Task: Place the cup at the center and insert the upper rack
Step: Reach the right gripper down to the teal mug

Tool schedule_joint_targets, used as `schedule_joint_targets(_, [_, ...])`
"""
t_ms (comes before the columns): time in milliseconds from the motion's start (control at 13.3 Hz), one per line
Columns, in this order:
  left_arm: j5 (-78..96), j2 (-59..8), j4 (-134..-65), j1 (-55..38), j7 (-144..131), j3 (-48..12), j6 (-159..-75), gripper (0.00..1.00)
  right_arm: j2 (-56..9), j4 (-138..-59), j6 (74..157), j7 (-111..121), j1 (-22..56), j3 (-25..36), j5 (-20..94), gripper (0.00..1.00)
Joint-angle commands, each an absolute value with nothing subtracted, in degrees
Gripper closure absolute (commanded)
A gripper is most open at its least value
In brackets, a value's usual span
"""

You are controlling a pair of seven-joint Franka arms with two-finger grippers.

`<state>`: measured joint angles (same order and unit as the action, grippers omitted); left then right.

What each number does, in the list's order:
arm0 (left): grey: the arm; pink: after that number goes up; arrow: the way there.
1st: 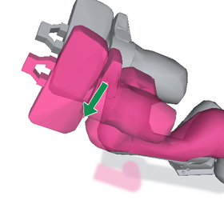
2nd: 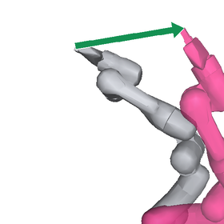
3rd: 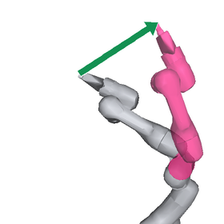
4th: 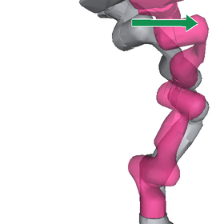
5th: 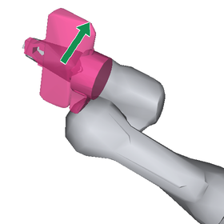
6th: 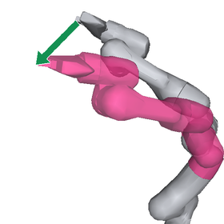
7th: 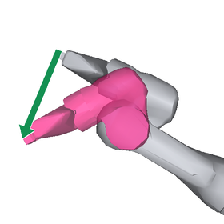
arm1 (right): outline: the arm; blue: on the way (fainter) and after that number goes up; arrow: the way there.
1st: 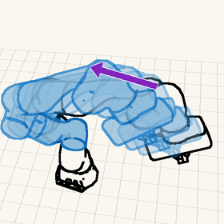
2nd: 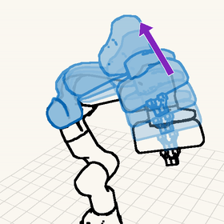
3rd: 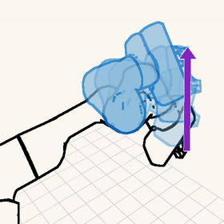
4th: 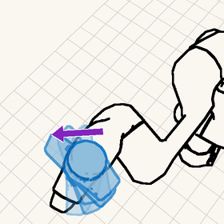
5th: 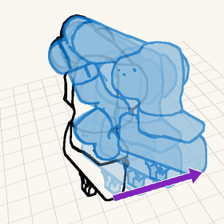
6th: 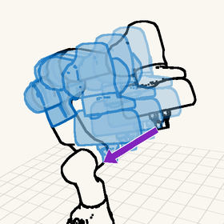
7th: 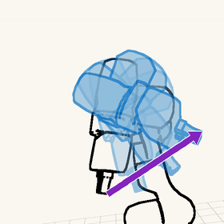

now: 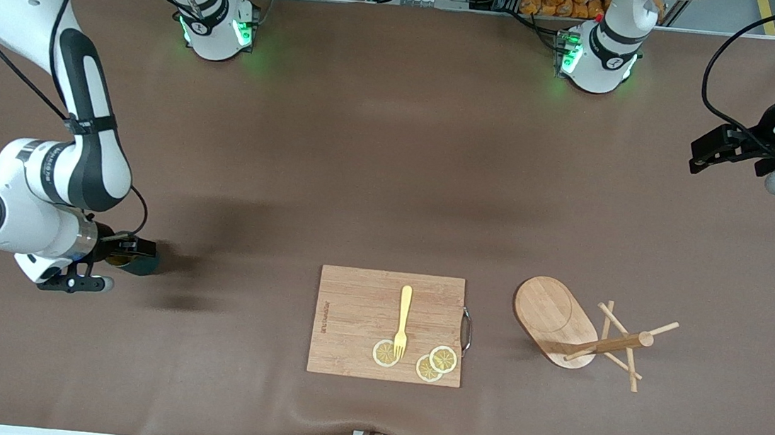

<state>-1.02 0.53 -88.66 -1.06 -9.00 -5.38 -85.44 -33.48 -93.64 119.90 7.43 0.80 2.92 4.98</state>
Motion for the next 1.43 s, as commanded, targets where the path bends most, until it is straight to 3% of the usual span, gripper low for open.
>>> schedule_joint_targets(0, [-0.4,0.3,-87.9,-1.1,-9.2,-5.4,-85.1,0.0,-35.3,-93.0,121.3,7.6,0.8,3.2,6.2,0.0])
schedule_joint_targets(75, [-0.4,0.2,-87.9,-1.2,-9.2,-5.4,-85.2,0.0,-35.6,-93.0,121.4,7.8,0.9,3.2,6.2,0.01])
schedule_joint_targets(451, [-0.4,0.2,-87.9,-1.0,-9.2,-5.4,-85.2,0.0,-36.2,-92.9,120.7,8.5,1.1,3.2,5.8,1.0])
schedule_joint_targets(1052, [-0.4,0.2,-87.9,-0.8,-9.1,-5.5,-85.2,0.0,-35.5,-92.1,120.5,9.0,2.8,3.1,5.7,1.0])
schedule_joint_targets(1352, [-0.4,0.0,-87.9,-1.0,-9.1,-5.5,-85.2,0.0,-31.9,-92.0,119.4,8.3,11.5,3.1,6.3,1.0])
